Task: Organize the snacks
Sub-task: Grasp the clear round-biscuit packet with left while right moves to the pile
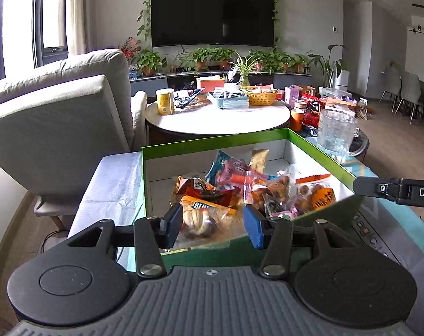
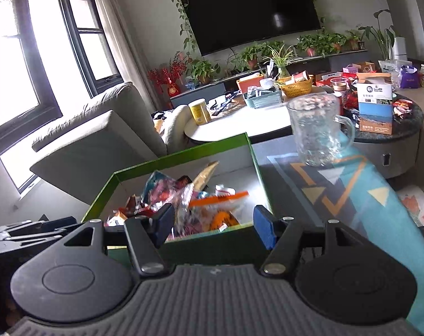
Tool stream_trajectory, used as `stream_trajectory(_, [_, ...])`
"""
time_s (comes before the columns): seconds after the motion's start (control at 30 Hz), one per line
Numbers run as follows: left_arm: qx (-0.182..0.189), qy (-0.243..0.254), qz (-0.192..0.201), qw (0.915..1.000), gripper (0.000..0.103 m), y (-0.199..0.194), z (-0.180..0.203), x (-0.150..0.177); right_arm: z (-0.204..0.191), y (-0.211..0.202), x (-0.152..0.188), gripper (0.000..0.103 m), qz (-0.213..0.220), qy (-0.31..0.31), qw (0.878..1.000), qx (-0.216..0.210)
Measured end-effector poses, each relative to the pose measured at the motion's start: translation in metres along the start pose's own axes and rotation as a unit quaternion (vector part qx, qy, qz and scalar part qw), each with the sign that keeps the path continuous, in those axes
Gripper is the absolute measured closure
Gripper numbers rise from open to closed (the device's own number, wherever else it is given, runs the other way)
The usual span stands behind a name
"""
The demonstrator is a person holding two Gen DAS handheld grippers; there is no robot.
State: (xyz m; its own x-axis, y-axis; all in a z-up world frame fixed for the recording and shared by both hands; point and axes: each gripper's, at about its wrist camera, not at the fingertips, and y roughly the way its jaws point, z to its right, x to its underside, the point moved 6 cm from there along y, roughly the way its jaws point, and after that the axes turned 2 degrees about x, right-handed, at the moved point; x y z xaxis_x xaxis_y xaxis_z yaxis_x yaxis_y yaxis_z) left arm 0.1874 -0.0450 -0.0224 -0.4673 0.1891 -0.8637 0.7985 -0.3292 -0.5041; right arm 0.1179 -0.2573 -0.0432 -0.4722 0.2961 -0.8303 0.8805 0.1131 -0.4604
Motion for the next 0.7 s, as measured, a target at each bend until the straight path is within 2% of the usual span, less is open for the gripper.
stream_trajectory(0.07, [0.013,0.000,-0.002,0.9999,0.058,-0.009,0.004,0.002,0.004,-0.006,0.004,0.066,-0.004,0.008,1.000,0.001])
stream_trajectory(0.17, [0.052,0.001,-0.019,0.9984,0.056,-0.018,0.020,0.012,0.010,-0.014,0.009,0.066,-0.006,0.014,1.000,0.004])
stream_trajectory(0.27, [0.087,0.036,-0.044,0.9946,0.056,-0.021,0.044,0.032,0.015,-0.021,0.014,0.066,-0.009,0.021,1.000,0.014])
stream_trajectory(0.37, [0.093,0.070,-0.063,0.9912,0.056,-0.014,0.063,0.048,0.019,-0.028,0.020,0.066,-0.018,0.023,0.999,0.018])
stream_trajectory(0.47, [0.104,0.060,-0.071,0.9902,0.056,0.000,0.073,0.050,0.018,-0.035,0.031,0.066,-0.026,0.005,0.999,0.021])
stream_trajectory(0.6, [0.098,0.059,-0.049,0.9922,0.056,0.018,0.084,0.044,0.027,-0.041,0.042,0.066,-0.036,0.001,0.999,0.036])
stream_trajectory(0.7, [0.089,0.061,-0.079,0.9911,0.056,0.037,0.089,0.046,0.036,-0.044,0.045,0.066,-0.041,0.012,0.998,0.046])
